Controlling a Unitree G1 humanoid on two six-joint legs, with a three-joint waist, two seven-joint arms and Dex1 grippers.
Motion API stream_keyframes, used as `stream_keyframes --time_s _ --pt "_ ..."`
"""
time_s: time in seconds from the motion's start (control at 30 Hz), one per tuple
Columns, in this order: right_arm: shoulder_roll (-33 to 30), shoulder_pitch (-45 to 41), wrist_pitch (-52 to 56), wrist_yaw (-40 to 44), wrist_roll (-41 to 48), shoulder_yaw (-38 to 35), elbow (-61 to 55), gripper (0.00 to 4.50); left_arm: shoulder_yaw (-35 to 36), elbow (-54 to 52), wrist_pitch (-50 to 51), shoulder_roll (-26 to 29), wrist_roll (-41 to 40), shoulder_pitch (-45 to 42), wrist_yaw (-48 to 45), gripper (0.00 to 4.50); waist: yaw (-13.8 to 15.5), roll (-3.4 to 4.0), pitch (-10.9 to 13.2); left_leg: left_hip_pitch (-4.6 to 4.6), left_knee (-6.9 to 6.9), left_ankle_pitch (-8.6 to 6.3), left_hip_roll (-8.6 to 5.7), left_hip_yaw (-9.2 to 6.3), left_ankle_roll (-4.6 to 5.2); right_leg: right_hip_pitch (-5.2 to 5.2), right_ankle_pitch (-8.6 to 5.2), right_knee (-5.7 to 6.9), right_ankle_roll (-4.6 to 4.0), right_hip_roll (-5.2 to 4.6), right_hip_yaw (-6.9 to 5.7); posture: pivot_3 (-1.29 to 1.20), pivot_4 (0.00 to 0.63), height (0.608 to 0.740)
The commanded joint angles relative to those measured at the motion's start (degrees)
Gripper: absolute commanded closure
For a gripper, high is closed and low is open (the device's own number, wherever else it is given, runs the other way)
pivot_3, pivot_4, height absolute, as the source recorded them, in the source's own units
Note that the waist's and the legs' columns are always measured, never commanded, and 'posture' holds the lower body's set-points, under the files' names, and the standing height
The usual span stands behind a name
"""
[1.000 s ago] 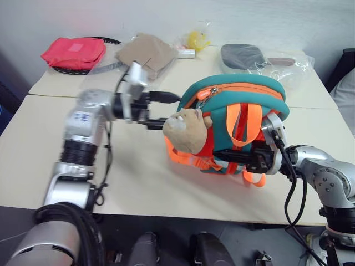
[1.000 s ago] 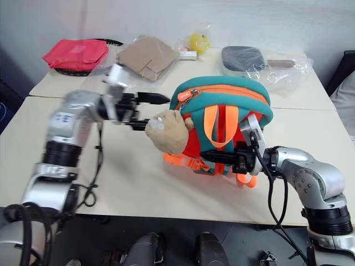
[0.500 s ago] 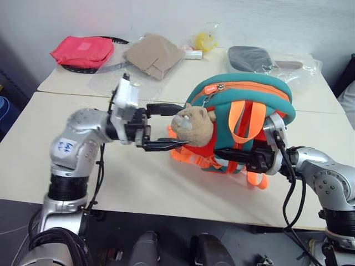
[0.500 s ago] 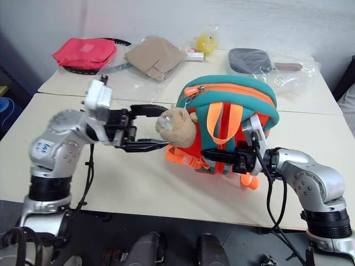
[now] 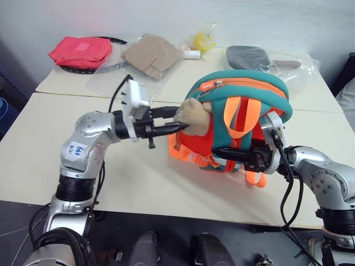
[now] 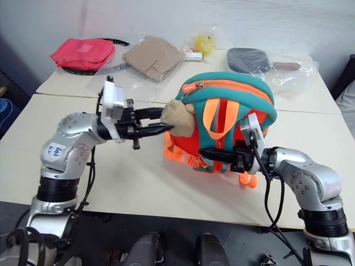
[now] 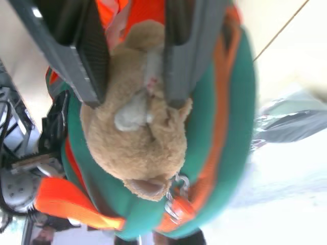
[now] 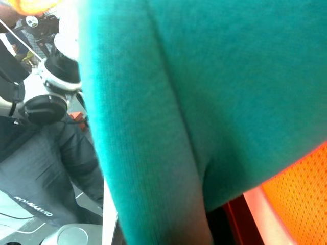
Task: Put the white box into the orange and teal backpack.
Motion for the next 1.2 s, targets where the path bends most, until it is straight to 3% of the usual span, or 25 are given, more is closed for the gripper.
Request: stream_keyframes --time_s 0.03,0.2,0.27,0.4,0.57,0.7,0.83,0.97,1.03,1.2 --pt "0.38 0.13 -1.20 -0.34 0.03 -0.60 -1.39 4.50 5.12 5.57 2.59 3.74 -1.67 -4.57 1.03 3.77 0.07 0.00 0.00 0.00 -0.01 0.00 0.00 0.00 0.00 0.00 0.00 -0.01 0.00 0.00 0.00 0.00 0.150 0.740" --pt "0.76 1.01 -1.54 -1.27 0.11 -1.22 -1.94 4.50 -2.19 12.80 5.83 12.23 6.62 -3.49 -1.47 3.77 -0.57 0.00 0.00 0.02 -0.08 0.00 -0.02 0.03 0.00 -0.01 0.00 0.02 0.00 0.00 0.02 0.00 0.150 0.740" --pt "0.85 1.38 -1.59 -1.69 0.29 -1.41 -2.24 4.50 -5.81 14.53 6.46 13.24 9.56 -1.89 -1.73 3.77 -0.82 0.00 0.00 0.02 -0.11 0.00 -0.02 0.02 0.00 -0.01 0.00 0.09 0.00 -0.01 0.02 0.00 0.150 0.740" --pt "1.37 1.85 -1.70 -2.54 0.78 -1.67 -2.72 4.50 -11.09 19.45 6.13 8.13 13.49 1.43 0.99 3.77 -0.93 0.00 0.00 0.01 -0.06 -0.01 -0.02 0.02 0.02 0.00 0.00 0.09 0.00 -0.02 0.03 0.00 0.150 0.740" --pt "3.40 2.70 -2.48 -4.70 1.79 -3.11 -3.56 4.50 -10.08 21.80 0.20 -3.18 14.01 5.43 7.15 3.77 -0.76 -0.01 -0.02 0.01 0.00 -0.03 -0.02 0.01 0.04 -0.01 0.00 0.07 0.00 -0.05 0.02 0.00 0.150 0.740" --pt "3.33 3.37 -7.40 -4.66 -2.70 -3.13 -4.62 3.18 -7.58 17.53 -5.84 -3.72 14.16 9.69 6.39 2.55 0.06 0.06 -0.06 0.03 0.07 -0.02 -0.05 0.01 0.04 0.02 0.00 0.07 0.00 -0.08 0.02 0.00 0.150 0.740" --pt "2.13 6.40 -14.75 -3.45 -7.63 -4.67 -5.82 1.81 -4.94 10.65 -10.98 2.67 13.01 15.68 0.18 1.29 -0.11 0.06 -0.06 0.04 -0.05 -0.03 -0.04 0.07 0.03 -0.02 0.00 0.03 0.00 -0.06 0.06 0.00 0.150 0.740" --pt "-6.20 16.47 -20.58 4.99 -11.23 -11.84 -4.54 0.49 1.26 5.29 -14.32 10.67 9.91 24.40 -5.94 0.06 -0.08 0.07 -0.05 0.01 -0.16 -0.04 -0.01 0.05 0.01 -0.04 0.00 0.00 -0.01 -0.05 0.03 0.00 0.150 0.740" --pt "-10.28 21.64 -28.59 10.81 -16.41 -13.99 -1.48 0.03 5.16 2.44 -16.31 12.14 9.09 30.00 -5.59 0.00 -0.03 0.08 -0.05 0.03 -0.15 -0.11 -0.03 0.07 0.11 0.05 0.00 -0.12 -0.01 -0.09 0.04 0.00 0.150 0.740" --pt "-13.07 24.58 -43.52 15.22 -22.99 -20.24 14.02 0.03 12.47 -2.44 -19.21 12.85 10.40 41.81 -1.59 0.00 -0.36 0.08 -0.05 0.41 -0.13 -0.36 -0.03 0.02 0.50 0.59 0.00 -0.45 -0.01 -0.16 0.00 0.00 0.150 0.740"
